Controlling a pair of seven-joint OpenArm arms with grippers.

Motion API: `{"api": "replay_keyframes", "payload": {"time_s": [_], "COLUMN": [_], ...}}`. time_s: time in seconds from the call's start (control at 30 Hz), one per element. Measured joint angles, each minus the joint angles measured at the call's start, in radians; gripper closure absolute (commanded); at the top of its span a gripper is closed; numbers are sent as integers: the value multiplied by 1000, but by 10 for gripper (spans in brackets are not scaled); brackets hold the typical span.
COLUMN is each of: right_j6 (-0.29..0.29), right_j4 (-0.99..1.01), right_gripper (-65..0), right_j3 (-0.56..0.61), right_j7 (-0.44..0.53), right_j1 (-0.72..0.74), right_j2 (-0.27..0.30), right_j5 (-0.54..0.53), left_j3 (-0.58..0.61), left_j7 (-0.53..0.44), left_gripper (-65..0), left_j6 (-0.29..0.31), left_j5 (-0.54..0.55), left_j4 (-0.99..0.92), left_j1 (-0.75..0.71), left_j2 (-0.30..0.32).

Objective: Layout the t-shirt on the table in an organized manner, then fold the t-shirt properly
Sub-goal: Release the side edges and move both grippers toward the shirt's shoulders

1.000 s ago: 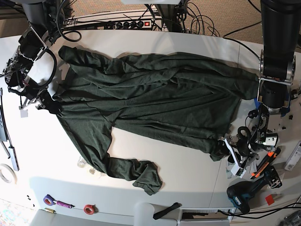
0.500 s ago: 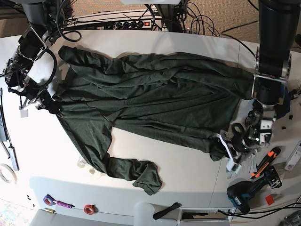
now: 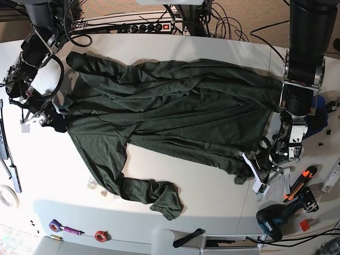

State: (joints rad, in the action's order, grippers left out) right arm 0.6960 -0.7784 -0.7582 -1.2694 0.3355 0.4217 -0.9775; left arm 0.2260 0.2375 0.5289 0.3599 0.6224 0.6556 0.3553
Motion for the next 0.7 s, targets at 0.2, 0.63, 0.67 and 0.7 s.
{"api": "replay_keyframes", "payload": {"time_s": [0.2, 0.63, 0.67, 0.7], "right_j6": [-8, -6, -6, -6], "right_j4": [1, 0, 0, 0], "right_gripper": [-228, -275, -295, -306], "right_j3": [0, 248, 277, 303], "right_j7": [7, 105, 119, 130], "right_j1": [71, 160, 160, 160], "right_j2": [26, 40, 41, 41], "right_j5": [6, 229, 239, 246], "left_j3": [2, 0, 0, 0], "left_j7": [6, 35, 35, 36], "left_gripper": [0, 0, 0, 0], "left_j6": [127, 124, 124, 124], "left_j5": [109, 177, 180, 180], "left_j4": [5, 8, 8, 8], "left_j1": [63, 88, 88, 88], "left_j2": [72, 143, 143, 144]}}
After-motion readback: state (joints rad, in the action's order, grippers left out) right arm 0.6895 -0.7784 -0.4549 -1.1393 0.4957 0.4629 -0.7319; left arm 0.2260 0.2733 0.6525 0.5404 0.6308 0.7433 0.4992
